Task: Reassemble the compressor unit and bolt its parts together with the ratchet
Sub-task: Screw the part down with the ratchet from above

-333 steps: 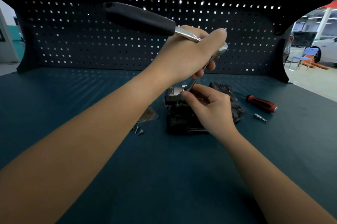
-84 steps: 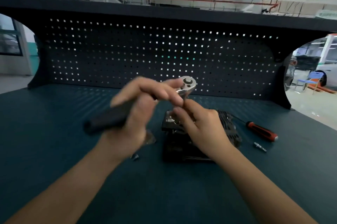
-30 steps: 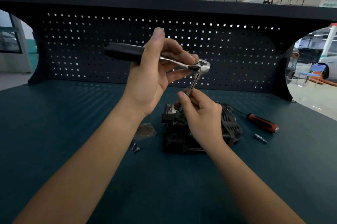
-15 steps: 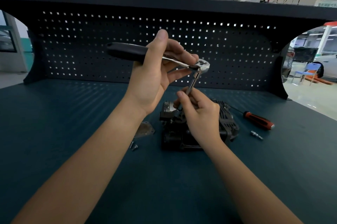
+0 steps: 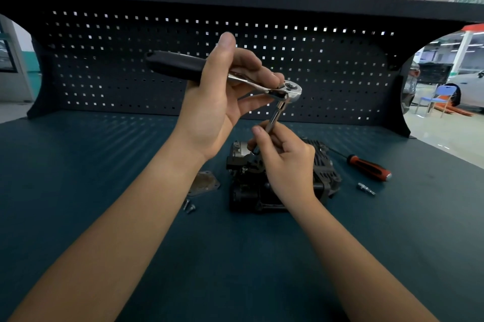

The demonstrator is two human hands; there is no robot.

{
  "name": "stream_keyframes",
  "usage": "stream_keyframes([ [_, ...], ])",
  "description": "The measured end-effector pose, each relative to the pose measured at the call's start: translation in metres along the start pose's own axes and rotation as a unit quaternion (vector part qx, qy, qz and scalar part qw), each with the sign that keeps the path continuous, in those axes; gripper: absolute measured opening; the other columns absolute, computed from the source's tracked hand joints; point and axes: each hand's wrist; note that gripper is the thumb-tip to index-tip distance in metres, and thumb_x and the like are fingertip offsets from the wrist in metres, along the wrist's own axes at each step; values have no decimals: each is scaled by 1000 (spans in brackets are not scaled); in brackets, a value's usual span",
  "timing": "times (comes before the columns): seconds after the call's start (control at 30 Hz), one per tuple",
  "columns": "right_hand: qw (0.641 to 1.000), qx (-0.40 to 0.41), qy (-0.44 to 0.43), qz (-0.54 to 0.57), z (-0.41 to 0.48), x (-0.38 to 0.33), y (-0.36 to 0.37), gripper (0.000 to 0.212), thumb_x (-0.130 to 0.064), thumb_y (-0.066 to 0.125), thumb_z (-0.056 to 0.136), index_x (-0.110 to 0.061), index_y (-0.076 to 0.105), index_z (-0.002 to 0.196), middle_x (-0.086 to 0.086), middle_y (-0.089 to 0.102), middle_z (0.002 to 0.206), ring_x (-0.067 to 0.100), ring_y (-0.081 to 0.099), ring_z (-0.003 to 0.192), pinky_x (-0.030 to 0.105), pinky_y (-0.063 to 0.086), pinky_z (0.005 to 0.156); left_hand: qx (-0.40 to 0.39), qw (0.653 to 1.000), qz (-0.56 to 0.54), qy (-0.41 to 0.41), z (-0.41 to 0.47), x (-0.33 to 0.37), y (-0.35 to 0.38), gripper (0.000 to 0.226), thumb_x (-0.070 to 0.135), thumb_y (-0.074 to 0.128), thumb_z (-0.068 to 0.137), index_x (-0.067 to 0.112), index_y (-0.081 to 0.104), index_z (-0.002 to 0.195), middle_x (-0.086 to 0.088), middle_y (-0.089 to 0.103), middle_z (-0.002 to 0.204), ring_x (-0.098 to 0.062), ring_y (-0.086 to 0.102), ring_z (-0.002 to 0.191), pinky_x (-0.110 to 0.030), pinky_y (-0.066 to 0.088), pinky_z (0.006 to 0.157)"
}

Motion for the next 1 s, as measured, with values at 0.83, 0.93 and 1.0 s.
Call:
stream_keyframes([
  [0.83, 994, -65, -38, -83, 14, -8, -8, 10, 2, 56, 85, -2, 64, 80, -15, 59, 58, -7, 51, 56, -2, 32, 55, 35, 959, 237, 149, -14, -12, 10, 25, 22, 44, 88, 12, 56, 69, -1, 64, 72, -10, 64, 87, -26, 49, 79],
  [0.93, 992, -116, 0, -39, 7, -11, 0, 15, -1, 52, 77, 4, 65, 74, 12, 66, 64, 4, 42, 56, 23, 39, 64, -64, 820, 467, 325, -35, -21, 16, 20, 20, 57, 81, 4, 63, 69, -1, 62, 79, -15, 59, 94, -37, 46, 87],
  [1.0, 995, -98, 8, -4, 10, -12, -6, 28, -8, 50, 77, -24, 60, 56, -14, 60, 51, 0, 39, 49, 20, 38, 58, -114, 847, 421, 303, -31, -14, 6, 20, 20, 55, 83, 10, 63, 68, 7, 60, 77, -18, 61, 90, -32, 47, 85],
])
Point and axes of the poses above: each hand's wrist, its own z-axis towards the middle knuckle, its own y-axis out of the palm, x = y × z
